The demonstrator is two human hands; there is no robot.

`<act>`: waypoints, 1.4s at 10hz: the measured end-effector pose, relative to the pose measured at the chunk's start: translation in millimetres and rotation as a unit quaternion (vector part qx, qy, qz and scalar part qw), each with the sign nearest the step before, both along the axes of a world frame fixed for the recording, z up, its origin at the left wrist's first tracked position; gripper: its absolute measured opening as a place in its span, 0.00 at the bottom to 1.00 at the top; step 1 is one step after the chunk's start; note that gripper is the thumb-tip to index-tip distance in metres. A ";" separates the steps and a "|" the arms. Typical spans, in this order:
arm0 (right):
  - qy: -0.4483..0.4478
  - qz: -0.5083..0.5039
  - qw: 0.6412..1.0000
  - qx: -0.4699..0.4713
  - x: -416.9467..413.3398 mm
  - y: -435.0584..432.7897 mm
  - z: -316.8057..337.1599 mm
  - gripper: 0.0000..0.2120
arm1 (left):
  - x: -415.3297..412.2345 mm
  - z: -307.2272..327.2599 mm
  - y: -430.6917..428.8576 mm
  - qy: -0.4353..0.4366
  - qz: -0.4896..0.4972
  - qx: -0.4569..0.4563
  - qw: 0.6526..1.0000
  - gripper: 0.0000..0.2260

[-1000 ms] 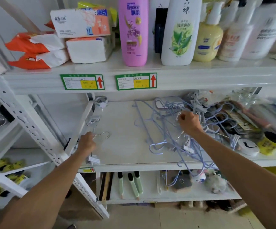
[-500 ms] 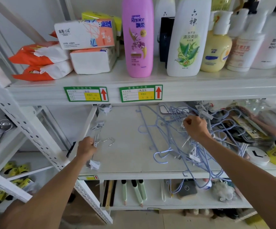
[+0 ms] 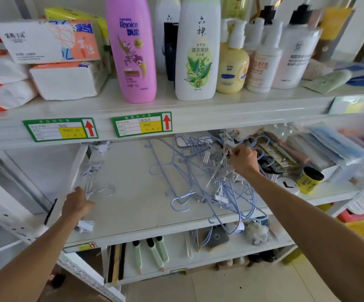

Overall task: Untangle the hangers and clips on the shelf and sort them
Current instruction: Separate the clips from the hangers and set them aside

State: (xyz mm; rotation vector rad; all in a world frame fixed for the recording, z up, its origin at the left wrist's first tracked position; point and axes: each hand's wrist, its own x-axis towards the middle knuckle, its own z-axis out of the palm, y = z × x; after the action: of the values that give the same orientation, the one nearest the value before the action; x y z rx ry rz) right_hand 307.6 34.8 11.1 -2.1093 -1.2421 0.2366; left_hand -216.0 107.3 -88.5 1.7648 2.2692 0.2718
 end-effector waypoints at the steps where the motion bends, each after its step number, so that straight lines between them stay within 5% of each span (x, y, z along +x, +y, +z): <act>1: -0.019 -0.023 0.993 -0.114 22.8 -6.5 -6.3 0.10 | 25.0 7.4 -2.9 0.087 -0.035 0.059 0.994 0.28; 2: 0.000 0.041 0.980 -0.196 27.3 -5.2 -16.4 0.09 | 72.3 22.1 -2.9 0.105 -0.084 0.116 0.984 0.26; 5: 0.151 0.014 0.978 -0.142 25.5 6.7 -29.1 0.24 | 271.1 62.4 -14.7 -0.182 -0.276 0.091 0.940 0.04; 8: 0.292 -0.031 0.942 -0.161 36.2 18.4 -31.8 0.07 | 377.7 63.0 -36.1 -0.186 -0.344 -0.017 0.920 0.06; 9: 0.201 -0.011 0.958 -0.203 47.2 19.2 -26.0 0.11 | 386.4 67.5 -36.5 -0.178 -0.345 -0.024 0.921 0.04; 10: 0.310 0.013 0.945 -0.107 54.9 1.8 -11.0 0.10 | 395.3 72.6 -38.4 -0.210 -0.319 -0.010 0.924 0.06; 11: 0.289 0.040 0.950 -0.112 65.3 -2.6 -17.3 0.09 | 404.5 76.7 -37.9 -0.204 -0.300 0.034 0.931 0.08; 14: 0.337 0.033 0.939 -0.064 77.1 -13.2 -41.3 0.06 | 412.7 58.7 -42.5 -0.146 -0.369 -0.028 0.917 0.25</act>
State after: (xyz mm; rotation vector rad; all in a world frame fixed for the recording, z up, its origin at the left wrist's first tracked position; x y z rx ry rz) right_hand 384.7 21.6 -30.2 -1.8389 -0.8899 1.0014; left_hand 196.7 64.8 -29.8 2.2150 1.2735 0.2817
